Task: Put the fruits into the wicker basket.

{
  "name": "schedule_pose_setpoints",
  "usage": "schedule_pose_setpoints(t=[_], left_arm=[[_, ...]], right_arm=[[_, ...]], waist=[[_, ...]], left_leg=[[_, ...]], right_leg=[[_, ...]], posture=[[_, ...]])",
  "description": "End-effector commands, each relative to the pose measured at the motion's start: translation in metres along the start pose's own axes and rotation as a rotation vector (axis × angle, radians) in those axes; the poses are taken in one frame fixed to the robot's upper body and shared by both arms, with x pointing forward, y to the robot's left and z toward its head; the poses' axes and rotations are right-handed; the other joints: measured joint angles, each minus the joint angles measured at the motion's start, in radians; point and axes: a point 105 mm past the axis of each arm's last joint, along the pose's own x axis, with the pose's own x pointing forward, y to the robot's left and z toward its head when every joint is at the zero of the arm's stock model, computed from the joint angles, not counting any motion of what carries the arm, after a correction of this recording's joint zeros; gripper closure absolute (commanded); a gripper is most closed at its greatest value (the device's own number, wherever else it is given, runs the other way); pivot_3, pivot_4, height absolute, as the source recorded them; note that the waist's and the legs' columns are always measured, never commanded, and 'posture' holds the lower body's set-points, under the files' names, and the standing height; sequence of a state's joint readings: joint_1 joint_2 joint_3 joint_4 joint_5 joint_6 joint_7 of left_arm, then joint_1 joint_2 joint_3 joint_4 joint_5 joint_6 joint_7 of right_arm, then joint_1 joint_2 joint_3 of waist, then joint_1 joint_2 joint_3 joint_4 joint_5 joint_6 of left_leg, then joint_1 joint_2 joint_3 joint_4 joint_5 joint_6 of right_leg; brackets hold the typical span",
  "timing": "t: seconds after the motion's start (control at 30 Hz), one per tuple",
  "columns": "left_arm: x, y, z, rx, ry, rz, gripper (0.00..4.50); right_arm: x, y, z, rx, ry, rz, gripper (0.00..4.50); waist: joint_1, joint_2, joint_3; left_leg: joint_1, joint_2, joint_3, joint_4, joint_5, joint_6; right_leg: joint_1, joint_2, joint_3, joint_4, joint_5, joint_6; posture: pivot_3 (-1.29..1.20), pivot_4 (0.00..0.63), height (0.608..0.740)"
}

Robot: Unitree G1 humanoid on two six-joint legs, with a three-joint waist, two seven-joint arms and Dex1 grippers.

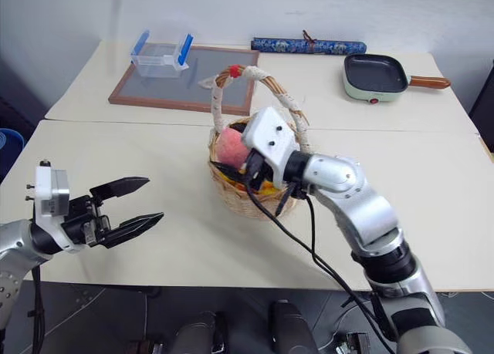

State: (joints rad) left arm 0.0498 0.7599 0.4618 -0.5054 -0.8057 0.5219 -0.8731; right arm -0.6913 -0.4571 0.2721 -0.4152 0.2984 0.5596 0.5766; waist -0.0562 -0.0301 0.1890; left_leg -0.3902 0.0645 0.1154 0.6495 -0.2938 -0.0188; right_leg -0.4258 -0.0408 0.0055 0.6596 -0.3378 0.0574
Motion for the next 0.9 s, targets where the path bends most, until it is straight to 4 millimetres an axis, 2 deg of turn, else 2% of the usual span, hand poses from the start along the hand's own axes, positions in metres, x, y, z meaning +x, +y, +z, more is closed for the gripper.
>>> schedule_pose_setpoints(t=[0.03, 0.2, 0.3, 0.37, 0.47, 0.53, 0.57, 0.63, 0.7, 0.8, 0.9], left_arm=[[-0.001, -0.004, 0.011, 0.035, -0.032, 0.003, 0.0], [0.001, -0.003, 0.014, 0.042, -0.035, -0.003, 0.0], [0.002, -0.002, 0.016, 0.039, -0.045, -0.009, 0.0], [0.002, -0.002, 0.017, 0.035, -0.044, -0.015, 0.0], [0.0, 0.0, 0.016, 0.032, -0.04, -0.018, 0.0], [-0.001, 0.001, 0.015, 0.031, -0.038, -0.018, 0.0], [-0.002, 0.003, 0.015, 0.029, -0.037, -0.012, 0.0], [-0.007, 0.01, 0.015, 0.03, -0.032, 0.005, 0.0], [-0.01, 0.011, 0.014, 0.015, -0.024, -0.008, 0.0], [-0.008, 0.011, 0.013, 0.008, -0.017, -0.032, 0.0], [-0.004, 0.014, 0.014, 0.027, -0.024, -0.038, 0.0]], right_arm=[[-0.002, -0.014, 0.012, -0.076, -0.03, -0.062, 0.02], [-0.007, -0.015, 0.016, -0.071, -0.054, -0.01, 0.02], [-0.025, 0.009, 0.04, 0.04, -0.228, 0.173, 0.02], [-0.043, 0.019, 0.043, 0.114, -0.268, 0.251, 0.02], [-0.074, 0.021, 0.03, 0.281, -0.24, 0.265, 0.02], [-0.088, 0.022, 0.025, 0.332, -0.216, 0.262, 0.02], [-0.097, 0.016, 0.021, 0.342, -0.211, 0.203, 0.02], [-0.127, 0.001, 0.002, 0.361, -0.132, 0.066, 0.02], [-0.149, -0.009, -0.017, 0.347, -0.044, -0.013, 0.02], [-0.156, -0.026, -0.032, 0.299, -0.014, -0.091, 0.02], [-0.145, -0.038, -0.042, 0.278, 0.002, -0.113, 0.02]], waist=[[-0.001, 0.0, 0.0], [-0.002, 0.0, 0.0], [0.0, 0.0, 0.0], [0.003, 0.0, 0.0], [0.006, 0.0, 0.0], [0.007, 0.0, 0.0], [0.006, 0.0, 0.0], [0.005, 0.0, 0.0], [0.007, 0.0, 0.0], [-0.006, -0.001, 0.0], [-0.009, -0.001, 0.0]], left_leg=[[0.0, 0.0, 0.0, 0.0, 0.0, 0.0], [0.001, 0.0, 0.001, 0.0, 0.004, 0.0], [0.001, 0.0, 0.001, 0.0, 0.004, 0.002], [0.001, 0.0, 0.001, -0.001, 0.004, 0.003], [0.002, 0.0, -0.001, -0.001, 0.003, 0.003], [0.002, -0.001, -0.001, 0.0, 0.001, 0.006], [0.002, -0.001, -0.001, 0.0, 0.001, 0.006], [0.003, -0.001, 0.0, 0.0, 0.001, 0.007], [0.005, -0.001, -0.001, -0.001, 0.001, 0.007], [0.014, -0.001, 0.002, -0.002, 0.001, 0.007], [0.02, -0.001, 0.003, -0.004, 0.001, 0.007]], right_leg=[[0.0, 0.0, 0.0, 0.0, 0.0, 0.0], [0.0, 0.0, 0.0, 0.001, 0.0, -0.001], [0.0, 0.0, 0.0, 0.002, 0.0, -0.002], [0.001, 0.0, 0.0, 0.002, 0.0, -0.002], [0.002, -0.001, -0.001, 0.001, 0.001, -0.002], [0.004, -0.001, -0.001, 0.0, 0.001, -0.002], [0.004, -0.001, -0.001, -0.001, 0.001, -0.002], [0.004, -0.001, -0.001, -0.001, 0.001, -0.002], [0.007, -0.001, -0.001, -0.001, 0.001, -0.002], [0.014, 0.0, 0.001, -0.002, 0.0, -0.003], [0.018, 0.001, 0.002, -0.002, 0.0, -0.004]], posture=[[0.0, 0.15, 0.74], [0.0, 0.15, 0.74], [0.0, 0.15, 0.74], [0.0, 0.15, 0.74], [0.0, 0.15, 0.74], [0.0, 0.15, 0.74], [0.0, 0.15, 0.74], [0.0, 0.15, 0.74], [0.0, 0.15, 0.74], [0.0, 0.15, 0.74], [0.0, 0.15, 0.74]])
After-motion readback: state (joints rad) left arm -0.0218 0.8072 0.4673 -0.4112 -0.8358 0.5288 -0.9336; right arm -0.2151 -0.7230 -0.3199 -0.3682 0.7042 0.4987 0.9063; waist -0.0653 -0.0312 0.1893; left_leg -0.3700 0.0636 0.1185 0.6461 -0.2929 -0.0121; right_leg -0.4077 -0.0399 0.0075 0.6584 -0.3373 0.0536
